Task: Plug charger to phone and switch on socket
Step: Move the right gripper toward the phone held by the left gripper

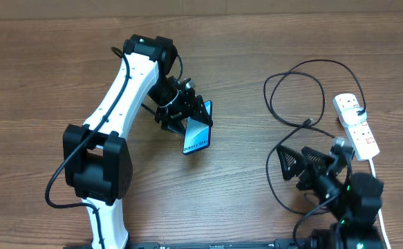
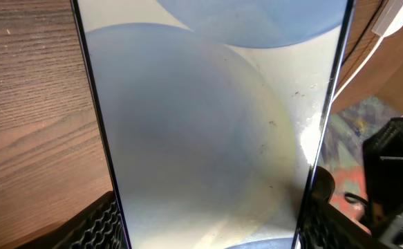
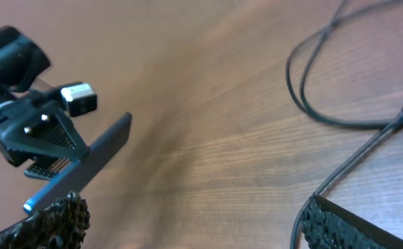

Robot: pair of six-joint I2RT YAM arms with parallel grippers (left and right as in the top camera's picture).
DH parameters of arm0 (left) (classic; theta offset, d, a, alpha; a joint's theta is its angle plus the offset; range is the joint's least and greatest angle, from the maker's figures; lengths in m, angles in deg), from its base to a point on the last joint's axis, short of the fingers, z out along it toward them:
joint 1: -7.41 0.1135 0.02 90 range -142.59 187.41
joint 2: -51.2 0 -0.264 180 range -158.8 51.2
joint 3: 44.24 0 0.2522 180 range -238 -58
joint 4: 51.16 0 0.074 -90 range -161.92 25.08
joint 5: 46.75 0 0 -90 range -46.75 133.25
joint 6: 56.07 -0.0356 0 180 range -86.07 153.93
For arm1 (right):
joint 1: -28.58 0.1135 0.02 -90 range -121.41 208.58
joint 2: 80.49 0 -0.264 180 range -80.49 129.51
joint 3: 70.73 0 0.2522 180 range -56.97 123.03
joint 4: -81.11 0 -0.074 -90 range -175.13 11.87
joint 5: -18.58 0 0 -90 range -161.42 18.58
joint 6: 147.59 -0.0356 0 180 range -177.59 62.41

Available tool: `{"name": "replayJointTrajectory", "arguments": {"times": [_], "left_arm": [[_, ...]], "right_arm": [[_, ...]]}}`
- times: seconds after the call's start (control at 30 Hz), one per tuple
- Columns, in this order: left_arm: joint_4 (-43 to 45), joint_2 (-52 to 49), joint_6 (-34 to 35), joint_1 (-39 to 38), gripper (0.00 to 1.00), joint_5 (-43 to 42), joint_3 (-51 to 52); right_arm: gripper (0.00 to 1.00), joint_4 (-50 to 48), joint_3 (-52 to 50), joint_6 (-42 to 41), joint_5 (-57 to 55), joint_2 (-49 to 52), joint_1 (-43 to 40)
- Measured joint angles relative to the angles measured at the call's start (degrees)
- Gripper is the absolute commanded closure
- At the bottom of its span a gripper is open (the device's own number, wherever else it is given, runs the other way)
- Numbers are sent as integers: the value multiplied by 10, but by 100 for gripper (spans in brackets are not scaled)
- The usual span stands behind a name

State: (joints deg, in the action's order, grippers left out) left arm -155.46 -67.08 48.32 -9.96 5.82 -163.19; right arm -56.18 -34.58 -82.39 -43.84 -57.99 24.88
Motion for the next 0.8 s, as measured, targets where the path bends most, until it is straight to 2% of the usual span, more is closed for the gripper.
{"name": "replayJointTrajectory", "arguments": {"times": [0.17,0.27,0.6,0.8], "left_arm": [[1,0,0,0,42,0,-1],[5,0,0,0,42,0,-1],[38,0,7,0,41,2,-1],[71,0,38,0,42,2,-1]], "right_arm": [[0,113,106,11,-3,152,0],[0,148,137,13,12,235,1],[0,162,142,8,115,475,54],[0,138,142,-2,120,519,134]]}}
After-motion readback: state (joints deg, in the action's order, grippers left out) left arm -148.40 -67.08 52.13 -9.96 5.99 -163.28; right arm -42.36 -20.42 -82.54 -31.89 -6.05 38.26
